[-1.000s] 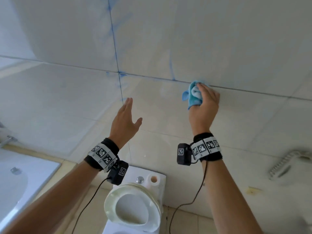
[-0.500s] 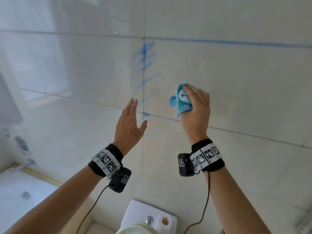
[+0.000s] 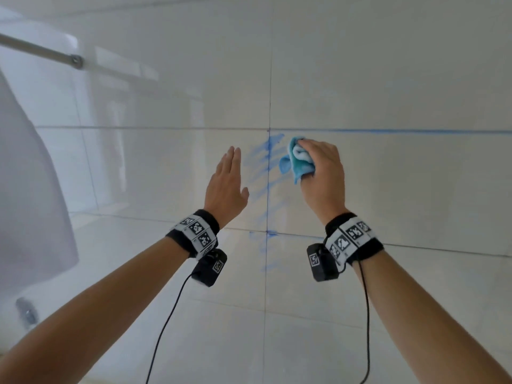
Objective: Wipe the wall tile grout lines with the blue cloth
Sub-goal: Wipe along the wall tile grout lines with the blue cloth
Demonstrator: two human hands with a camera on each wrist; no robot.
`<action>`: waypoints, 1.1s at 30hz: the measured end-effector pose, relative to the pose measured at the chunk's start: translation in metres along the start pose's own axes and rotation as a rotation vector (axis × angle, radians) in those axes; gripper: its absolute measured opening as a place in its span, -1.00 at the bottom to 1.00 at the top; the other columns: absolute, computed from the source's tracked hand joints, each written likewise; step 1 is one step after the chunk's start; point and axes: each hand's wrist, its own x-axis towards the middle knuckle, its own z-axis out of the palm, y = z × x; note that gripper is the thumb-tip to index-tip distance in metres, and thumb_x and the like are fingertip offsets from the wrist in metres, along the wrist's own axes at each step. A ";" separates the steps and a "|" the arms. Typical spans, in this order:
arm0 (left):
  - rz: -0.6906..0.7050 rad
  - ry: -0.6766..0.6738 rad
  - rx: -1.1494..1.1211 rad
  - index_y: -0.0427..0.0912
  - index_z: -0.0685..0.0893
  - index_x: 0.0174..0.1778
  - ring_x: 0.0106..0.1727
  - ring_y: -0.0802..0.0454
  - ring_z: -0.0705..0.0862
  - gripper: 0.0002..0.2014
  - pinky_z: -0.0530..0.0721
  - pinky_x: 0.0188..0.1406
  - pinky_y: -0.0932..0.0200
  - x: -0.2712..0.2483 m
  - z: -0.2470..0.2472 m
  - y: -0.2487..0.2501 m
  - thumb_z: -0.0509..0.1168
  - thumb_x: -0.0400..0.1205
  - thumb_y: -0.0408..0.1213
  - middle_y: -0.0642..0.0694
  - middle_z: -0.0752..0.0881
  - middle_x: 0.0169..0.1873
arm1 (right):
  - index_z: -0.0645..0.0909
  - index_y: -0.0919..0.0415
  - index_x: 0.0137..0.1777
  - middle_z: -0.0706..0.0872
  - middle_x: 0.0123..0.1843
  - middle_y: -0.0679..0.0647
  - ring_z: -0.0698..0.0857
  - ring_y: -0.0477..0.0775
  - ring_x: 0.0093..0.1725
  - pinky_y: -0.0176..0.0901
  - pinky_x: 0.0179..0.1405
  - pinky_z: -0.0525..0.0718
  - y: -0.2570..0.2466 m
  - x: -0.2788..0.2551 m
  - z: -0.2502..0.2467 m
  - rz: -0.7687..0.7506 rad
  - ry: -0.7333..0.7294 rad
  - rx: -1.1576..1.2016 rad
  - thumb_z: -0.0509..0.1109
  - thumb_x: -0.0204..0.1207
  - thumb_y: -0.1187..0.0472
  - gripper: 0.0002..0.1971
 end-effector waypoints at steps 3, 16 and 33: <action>0.035 -0.055 0.077 -0.22 -0.10 0.86 0.85 -0.19 0.05 0.05 0.30 0.76 -0.10 0.021 -0.002 -0.026 0.53 0.63 -0.32 -0.21 -0.05 0.86 | 0.71 0.18 0.40 0.74 0.34 0.01 0.59 0.02 0.37 -0.17 0.35 0.64 -0.004 0.027 0.008 0.000 -0.065 -0.091 0.40 0.48 0.50 -0.51; 0.027 0.048 0.083 -0.14 -0.15 0.87 0.85 -0.31 -0.20 -0.31 0.09 0.83 -0.25 0.093 0.015 -0.042 0.05 0.88 -0.20 -0.12 -0.15 0.86 | 0.70 0.19 0.44 0.76 0.40 0.08 0.64 0.20 0.48 -0.06 0.43 0.59 0.018 0.143 0.032 -0.161 -0.112 -0.212 0.41 0.56 0.43 -0.55; 0.201 0.332 0.069 -0.03 0.01 0.88 0.87 -0.15 -0.06 -0.43 0.06 0.85 -0.10 0.103 0.065 -0.098 -0.05 0.91 -0.20 0.00 0.04 0.86 | 0.74 0.26 0.31 0.81 0.27 0.11 0.71 0.25 0.32 0.02 0.42 0.60 0.059 0.094 0.087 -0.554 -0.249 -0.439 0.54 0.46 0.38 -0.60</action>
